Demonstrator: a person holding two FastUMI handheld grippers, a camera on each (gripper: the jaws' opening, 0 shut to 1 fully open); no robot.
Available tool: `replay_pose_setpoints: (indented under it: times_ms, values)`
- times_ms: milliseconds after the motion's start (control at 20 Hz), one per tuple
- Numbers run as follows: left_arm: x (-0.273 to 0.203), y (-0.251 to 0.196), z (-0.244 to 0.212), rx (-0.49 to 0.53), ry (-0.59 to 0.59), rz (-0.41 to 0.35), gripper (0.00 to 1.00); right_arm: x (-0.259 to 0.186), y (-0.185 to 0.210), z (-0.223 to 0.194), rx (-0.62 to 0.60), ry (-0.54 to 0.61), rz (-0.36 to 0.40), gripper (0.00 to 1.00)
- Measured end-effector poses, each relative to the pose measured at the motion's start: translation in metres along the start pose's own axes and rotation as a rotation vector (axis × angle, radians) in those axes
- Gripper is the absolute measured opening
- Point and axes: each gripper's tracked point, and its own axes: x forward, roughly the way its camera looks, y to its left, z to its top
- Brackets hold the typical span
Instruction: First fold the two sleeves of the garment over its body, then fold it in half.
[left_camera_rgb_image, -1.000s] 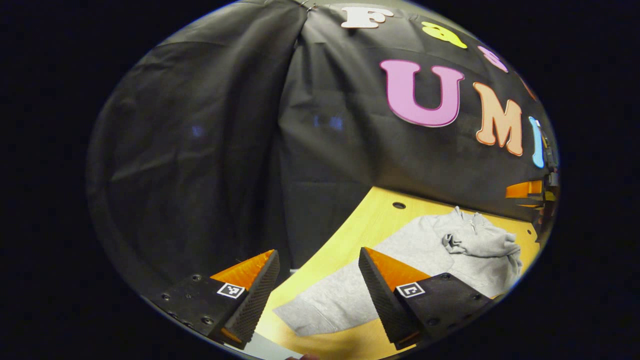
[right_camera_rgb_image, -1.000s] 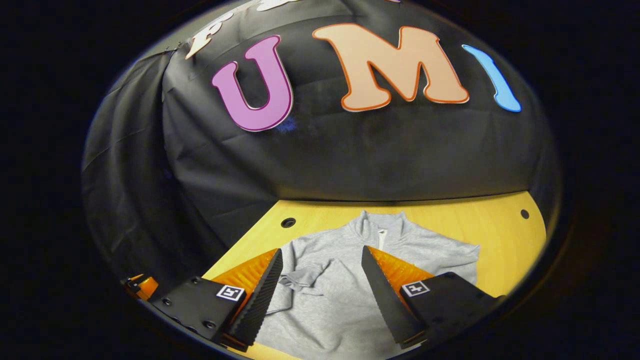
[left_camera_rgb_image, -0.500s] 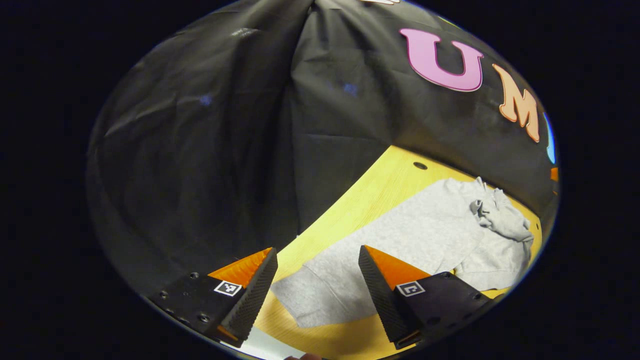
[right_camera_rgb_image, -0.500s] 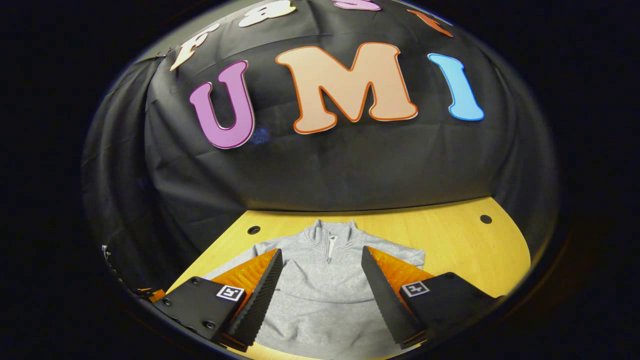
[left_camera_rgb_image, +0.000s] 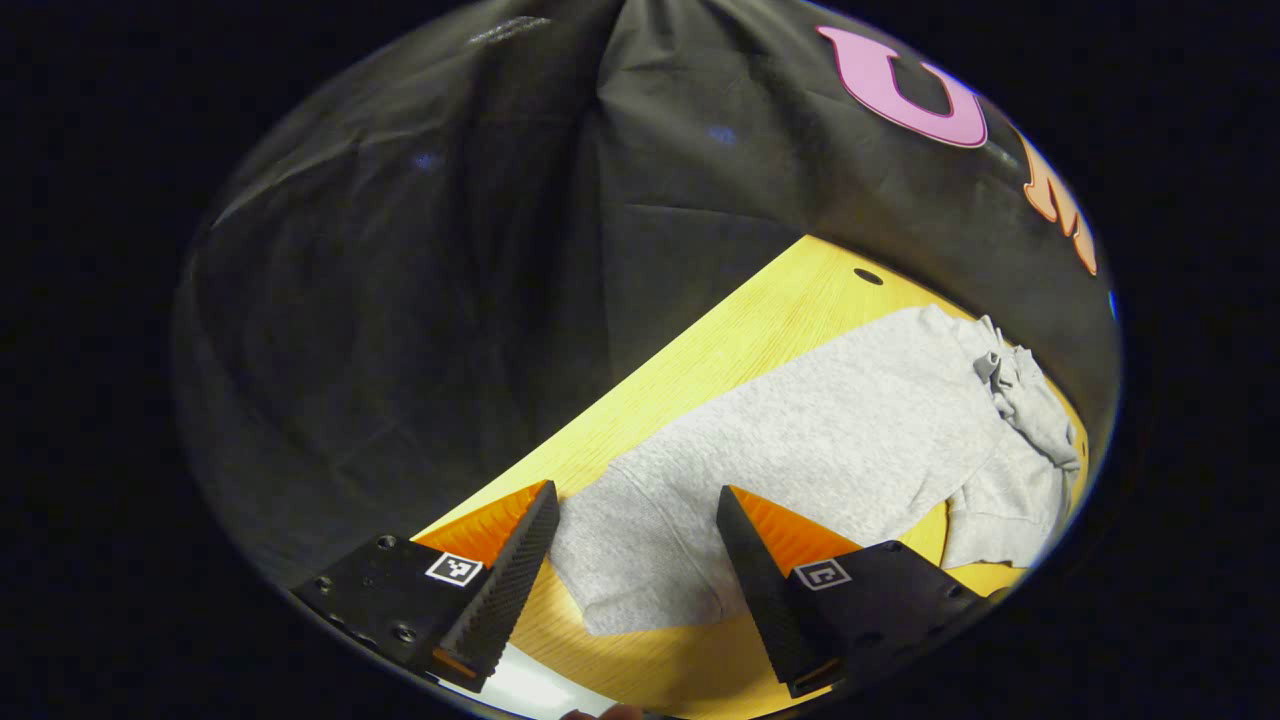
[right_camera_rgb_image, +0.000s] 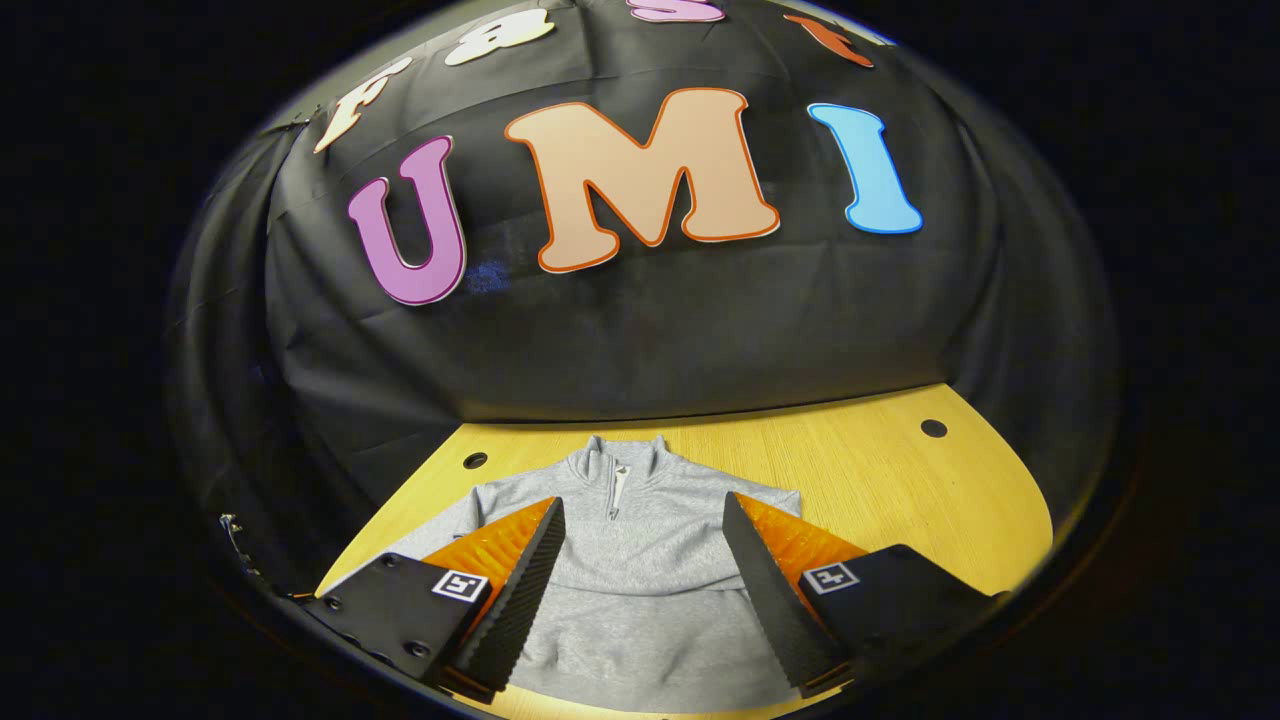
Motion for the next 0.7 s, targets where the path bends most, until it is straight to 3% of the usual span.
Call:
replay_pose_setpoints:
  times_ms: [150, 300, 400, 600, 650, 700]
  values:
    - [0.0, -0.002, -0.002, 0.049, -0.004, 0.003, 0.97, -0.004, -0.003, -0.002, -0.006, -0.002, -0.003, 0.98]
    - [0.001, -0.002, -0.002, 0.032, 0.0, 0.007, 0.91, -0.007, -0.007, -0.006, -0.005, 0.002, -0.008, 0.94]
    - [0.001, -0.008, -0.001, 0.043, 0.002, -0.017, 0.78, -0.01, -0.012, -0.01, 0.001, 0.007, -0.016, 0.94]
    - [0.005, -0.017, 0.004, 0.018, -0.001, -0.035, 0.16, -0.018, -0.025, -0.012, -0.01, 0.01, -0.032, 0.98]
    - [0.005, -0.017, 0.004, 0.003, 0.003, -0.034, 0.05, -0.021, -0.029, -0.011, -0.013, 0.007, -0.036, 0.94]
    - [0.005, -0.017, 0.005, -0.019, 0.012, -0.036, 0.02, -0.023, -0.031, -0.011, -0.016, 0.003, -0.039, 0.94]
